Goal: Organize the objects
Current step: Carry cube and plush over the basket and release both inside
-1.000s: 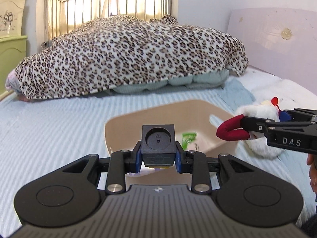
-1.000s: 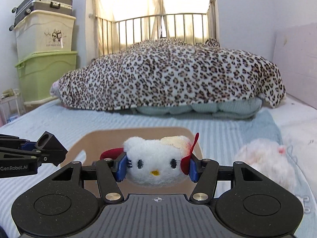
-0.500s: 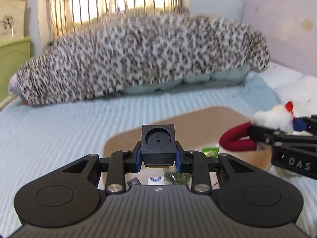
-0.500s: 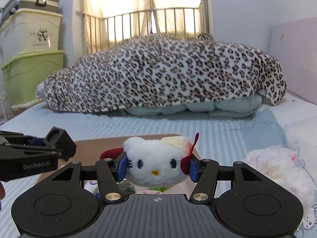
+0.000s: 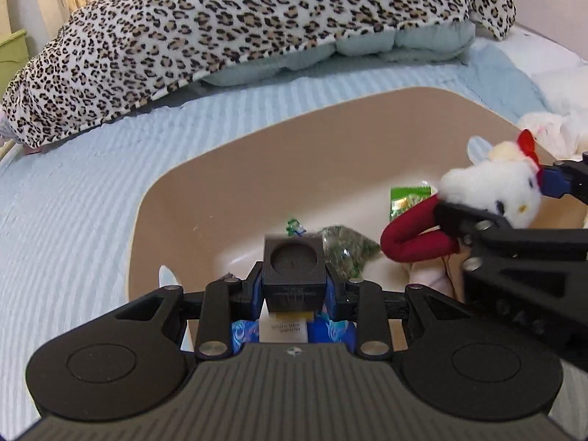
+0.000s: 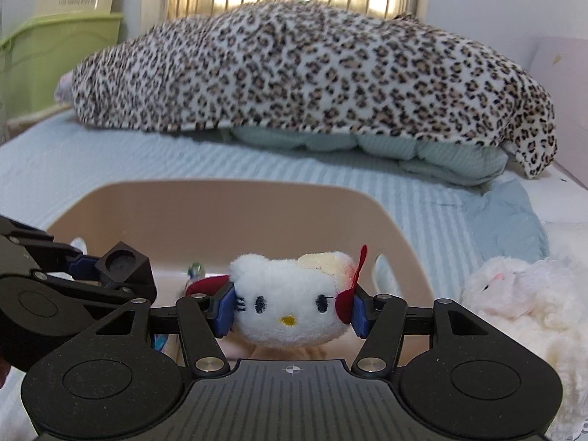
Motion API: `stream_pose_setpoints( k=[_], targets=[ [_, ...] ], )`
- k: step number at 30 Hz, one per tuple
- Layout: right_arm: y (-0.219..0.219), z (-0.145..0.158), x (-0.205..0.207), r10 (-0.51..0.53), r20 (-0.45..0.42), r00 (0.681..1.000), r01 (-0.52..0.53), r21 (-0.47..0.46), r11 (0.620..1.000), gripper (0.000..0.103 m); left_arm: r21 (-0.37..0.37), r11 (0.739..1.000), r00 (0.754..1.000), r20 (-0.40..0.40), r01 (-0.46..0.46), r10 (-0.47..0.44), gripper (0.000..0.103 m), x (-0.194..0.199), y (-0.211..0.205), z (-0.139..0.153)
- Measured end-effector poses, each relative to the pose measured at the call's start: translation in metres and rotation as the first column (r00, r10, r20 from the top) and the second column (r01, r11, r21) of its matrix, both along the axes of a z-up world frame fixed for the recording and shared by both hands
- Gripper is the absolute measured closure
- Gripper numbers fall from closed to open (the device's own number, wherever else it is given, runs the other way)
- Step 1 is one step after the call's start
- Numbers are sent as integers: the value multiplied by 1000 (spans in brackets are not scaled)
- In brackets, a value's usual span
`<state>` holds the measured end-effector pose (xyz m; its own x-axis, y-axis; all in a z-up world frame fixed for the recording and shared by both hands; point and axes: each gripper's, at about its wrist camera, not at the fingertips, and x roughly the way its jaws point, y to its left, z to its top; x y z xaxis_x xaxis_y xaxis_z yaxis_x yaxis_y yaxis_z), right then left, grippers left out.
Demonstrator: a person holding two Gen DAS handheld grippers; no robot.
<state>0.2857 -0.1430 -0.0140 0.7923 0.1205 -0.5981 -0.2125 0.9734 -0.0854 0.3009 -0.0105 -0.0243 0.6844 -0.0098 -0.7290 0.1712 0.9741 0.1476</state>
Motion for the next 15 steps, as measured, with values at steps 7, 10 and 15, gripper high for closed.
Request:
stream_pose_setpoints(
  k=[7, 10, 15],
  targets=[
    [-17, 18, -27, -29, 19, 999, 28, 17, 999, 13, -9, 999, 998, 36, -52, 52, 25, -19, 12, 19],
    [-22, 31, -39, -29, 20, 999, 29, 11, 1000, 9, -11, 998, 997, 36, -63, 64, 23, -27, 14, 30],
    [-29, 49, -61, -39, 18, 999, 38, 23, 999, 6, -26, 998, 996, 59, -61, 63, 17, -50, 13, 47]
  ],
)
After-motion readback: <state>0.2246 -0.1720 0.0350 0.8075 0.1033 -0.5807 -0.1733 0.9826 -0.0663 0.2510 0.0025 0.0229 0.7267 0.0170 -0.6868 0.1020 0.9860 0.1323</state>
